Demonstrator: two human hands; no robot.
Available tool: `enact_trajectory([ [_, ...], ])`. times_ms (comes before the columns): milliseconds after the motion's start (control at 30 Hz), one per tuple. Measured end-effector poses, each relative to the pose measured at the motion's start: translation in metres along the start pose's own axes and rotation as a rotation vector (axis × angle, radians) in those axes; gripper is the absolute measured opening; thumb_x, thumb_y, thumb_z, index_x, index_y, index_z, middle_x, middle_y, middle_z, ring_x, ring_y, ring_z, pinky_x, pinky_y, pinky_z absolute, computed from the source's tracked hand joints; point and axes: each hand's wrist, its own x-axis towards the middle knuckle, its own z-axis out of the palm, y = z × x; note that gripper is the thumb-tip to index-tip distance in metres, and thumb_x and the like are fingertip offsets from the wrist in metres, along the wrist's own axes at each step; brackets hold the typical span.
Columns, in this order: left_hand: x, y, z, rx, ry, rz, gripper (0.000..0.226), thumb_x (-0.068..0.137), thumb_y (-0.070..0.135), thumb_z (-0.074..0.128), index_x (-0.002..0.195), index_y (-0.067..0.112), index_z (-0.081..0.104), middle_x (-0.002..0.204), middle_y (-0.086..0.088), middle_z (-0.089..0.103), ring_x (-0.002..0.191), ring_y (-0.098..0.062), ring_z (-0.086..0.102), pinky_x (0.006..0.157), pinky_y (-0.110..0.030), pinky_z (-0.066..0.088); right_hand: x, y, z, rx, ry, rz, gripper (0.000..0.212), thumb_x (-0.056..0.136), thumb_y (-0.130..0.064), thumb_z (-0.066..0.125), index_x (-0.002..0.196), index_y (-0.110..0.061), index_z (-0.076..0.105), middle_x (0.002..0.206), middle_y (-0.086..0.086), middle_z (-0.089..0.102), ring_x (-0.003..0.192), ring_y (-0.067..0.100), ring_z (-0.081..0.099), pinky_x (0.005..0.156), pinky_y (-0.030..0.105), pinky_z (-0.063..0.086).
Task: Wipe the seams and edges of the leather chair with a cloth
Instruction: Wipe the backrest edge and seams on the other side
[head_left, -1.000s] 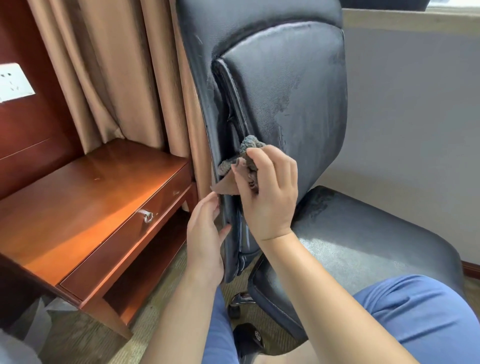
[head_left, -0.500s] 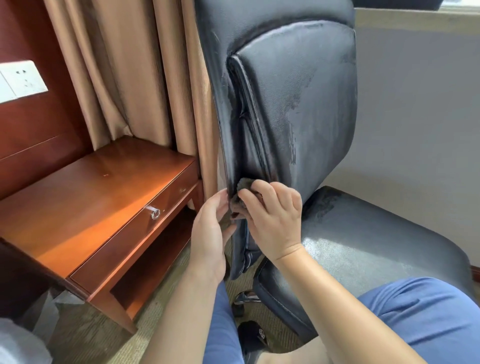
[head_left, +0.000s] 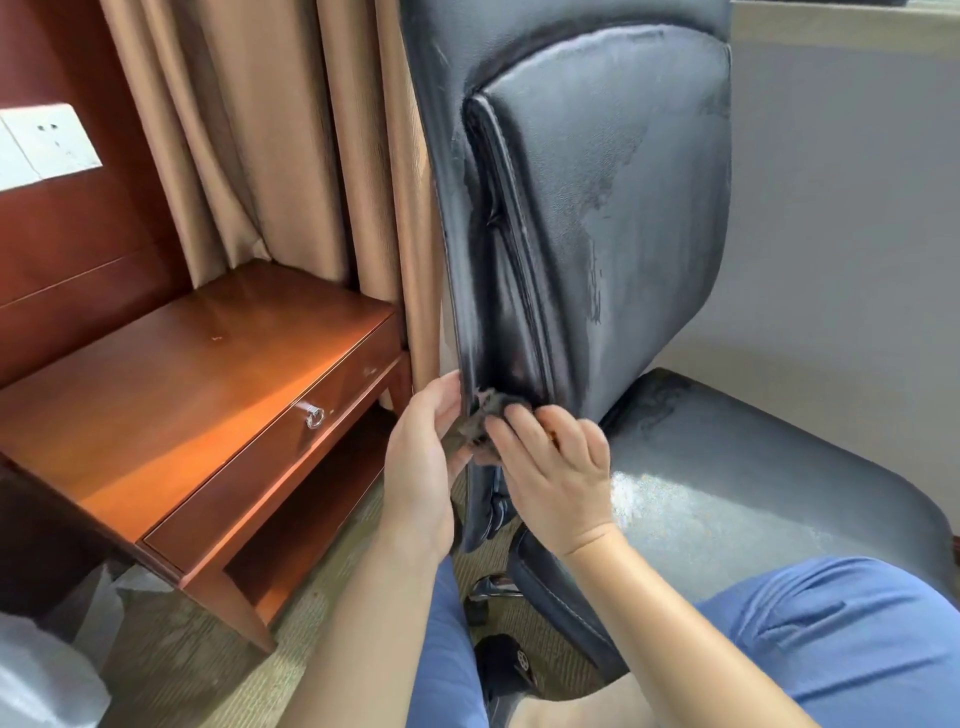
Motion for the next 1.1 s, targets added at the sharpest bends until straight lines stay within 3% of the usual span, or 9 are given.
enact_trajectory([
  [100, -0.001, -0.001, 0.0, 0.034, 0.012, 0.003, 0.038, 0.1, 0.033, 0.035, 0.119, 0.026, 0.066, 0.117, 0.013, 0.069, 0.115, -0.001, 0.058, 0.106, -0.041, 0.041, -0.013, -0.001, -0.004, -0.003, -0.055, -0.016, 0.015, 0.081, -0.02, 0.066, 0.094, -0.029, 0.067, 0.094, -0.014, 0.067, 0.095, 0.012, 0.047, 0.081, 0.026, 0.035],
  [200, -0.002, 0.001, 0.002, 0.037, 0.008, 0.007, 0.038, 0.1, 0.032, 0.035, 0.117, 0.025, 0.068, 0.113, 0.013, 0.07, 0.11, 0.0, 0.061, 0.106, -0.04, 0.04, 0.016, 0.002, -0.012, 0.015, 0.05, 0.047, 0.025, 0.09, -0.013, 0.052, 0.085, -0.028, 0.071, 0.091, -0.016, 0.068, 0.091, 0.011, 0.048, 0.081, 0.026, 0.032],
  [333, -0.003, 0.001, 0.005, 0.04, 0.064, 0.01, 0.032, 0.099, 0.033, 0.038, 0.108, 0.03, 0.068, 0.111, 0.018, 0.069, 0.108, 0.006, 0.058, 0.11, -0.039, 0.03, 0.067, 0.01, -0.017, 0.025, 0.188, 0.144, 0.019, 0.088, -0.015, 0.058, 0.091, -0.027, 0.072, 0.099, -0.017, 0.068, 0.094, 0.013, 0.049, 0.084, 0.03, 0.029],
  [400, -0.002, 0.001, 0.006, 0.022, 0.086, 0.003, 0.027, 0.099, 0.033, 0.04, 0.103, 0.033, 0.067, 0.114, 0.018, 0.066, 0.112, 0.005, 0.055, 0.113, -0.042, 0.027, 0.081, 0.009, -0.017, 0.042, 0.2, 0.169, 0.025, 0.093, -0.014, 0.049, 0.092, -0.025, 0.072, 0.099, -0.016, 0.068, 0.094, 0.013, 0.049, 0.084, 0.031, 0.029],
  [700, 0.001, -0.002, 0.005, 0.045, 0.063, 0.008, 0.036, 0.098, 0.033, 0.039, 0.122, 0.026, 0.065, 0.116, 0.016, 0.069, 0.111, 0.003, 0.058, 0.11, -0.037, 0.033, 0.024, -0.002, -0.013, 0.02, -0.031, 0.098, 0.023, 0.084, -0.01, 0.053, 0.085, -0.025, 0.069, 0.089, -0.015, 0.066, 0.09, 0.013, 0.048, 0.089, 0.028, 0.031],
  [800, -0.001, -0.003, 0.005, 0.047, 0.066, 0.015, 0.034, 0.099, 0.033, 0.039, 0.118, 0.027, 0.067, 0.114, 0.017, 0.069, 0.111, 0.003, 0.058, 0.108, -0.038, 0.035, 0.045, 0.002, -0.017, 0.027, 0.071, 0.136, 0.021, 0.084, -0.01, 0.054, 0.083, -0.025, 0.07, 0.091, -0.016, 0.068, 0.091, 0.012, 0.049, 0.094, 0.03, 0.029],
  [933, 0.0, -0.001, 0.003, 0.03, 0.073, 0.013, 0.029, 0.1, 0.031, 0.038, 0.111, 0.03, 0.065, 0.116, 0.015, 0.067, 0.113, 0.001, 0.056, 0.107, -0.039, 0.036, 0.101, 0.009, -0.019, 0.056, 0.252, 0.218, 0.029, 0.086, -0.006, 0.048, 0.083, -0.024, 0.07, 0.092, -0.017, 0.068, 0.091, 0.013, 0.047, 0.09, 0.031, 0.032],
  [1100, 0.001, 0.001, 0.002, 0.009, 0.06, 0.006, 0.032, 0.101, 0.031, 0.036, 0.112, 0.029, 0.066, 0.116, 0.014, 0.068, 0.113, 0.0, 0.057, 0.105, -0.038, 0.039, 0.07, 0.001, -0.013, 0.075, 0.144, 0.195, 0.02, 0.085, -0.011, 0.053, 0.093, -0.023, 0.067, 0.095, -0.014, 0.067, 0.091, 0.014, 0.049, 0.093, 0.031, 0.032],
])
